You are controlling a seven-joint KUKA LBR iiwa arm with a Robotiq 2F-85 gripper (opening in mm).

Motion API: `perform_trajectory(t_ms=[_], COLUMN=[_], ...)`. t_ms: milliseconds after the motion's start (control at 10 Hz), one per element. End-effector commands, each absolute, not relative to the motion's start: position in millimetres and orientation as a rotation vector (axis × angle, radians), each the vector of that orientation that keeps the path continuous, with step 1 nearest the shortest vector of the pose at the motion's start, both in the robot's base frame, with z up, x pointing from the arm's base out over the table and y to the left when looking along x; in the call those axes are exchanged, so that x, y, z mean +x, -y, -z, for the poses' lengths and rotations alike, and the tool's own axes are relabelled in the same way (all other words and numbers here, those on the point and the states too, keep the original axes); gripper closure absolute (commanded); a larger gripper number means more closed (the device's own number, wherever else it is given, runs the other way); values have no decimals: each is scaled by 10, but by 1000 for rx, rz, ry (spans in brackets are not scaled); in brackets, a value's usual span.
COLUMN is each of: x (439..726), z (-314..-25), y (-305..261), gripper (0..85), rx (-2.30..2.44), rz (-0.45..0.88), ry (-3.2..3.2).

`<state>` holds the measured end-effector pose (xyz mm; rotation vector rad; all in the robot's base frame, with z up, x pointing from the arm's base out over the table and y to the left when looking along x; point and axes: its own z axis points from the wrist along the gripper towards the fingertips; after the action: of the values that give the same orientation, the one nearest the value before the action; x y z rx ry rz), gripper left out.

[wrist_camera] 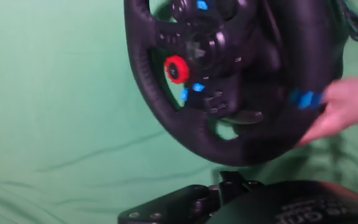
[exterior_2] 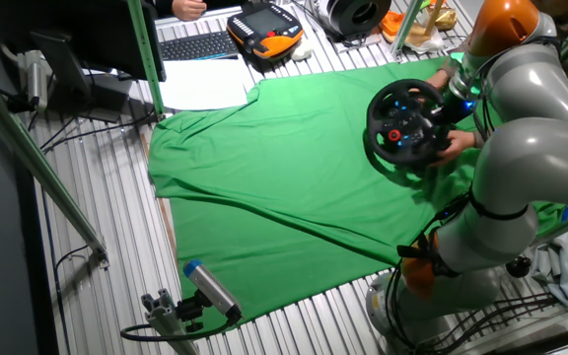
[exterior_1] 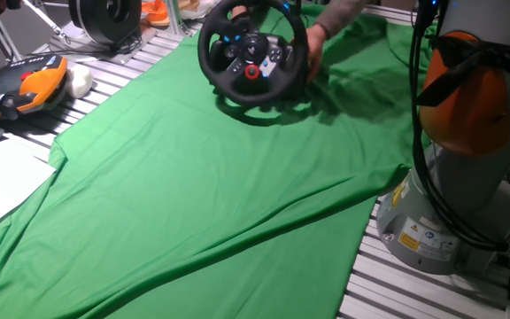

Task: Rotate the steering wheel 90 degrees clockwise

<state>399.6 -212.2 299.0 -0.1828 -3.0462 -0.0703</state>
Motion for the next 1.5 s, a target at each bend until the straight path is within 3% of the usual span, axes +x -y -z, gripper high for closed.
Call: perform_trajectory(t_ms=[0,1400], x=[3996,4006], z=[-2989,-2976], y=[2122,2128], gripper=[850,850], rx=[-174,-138], rz=[67,74], ry=[3048,2994])
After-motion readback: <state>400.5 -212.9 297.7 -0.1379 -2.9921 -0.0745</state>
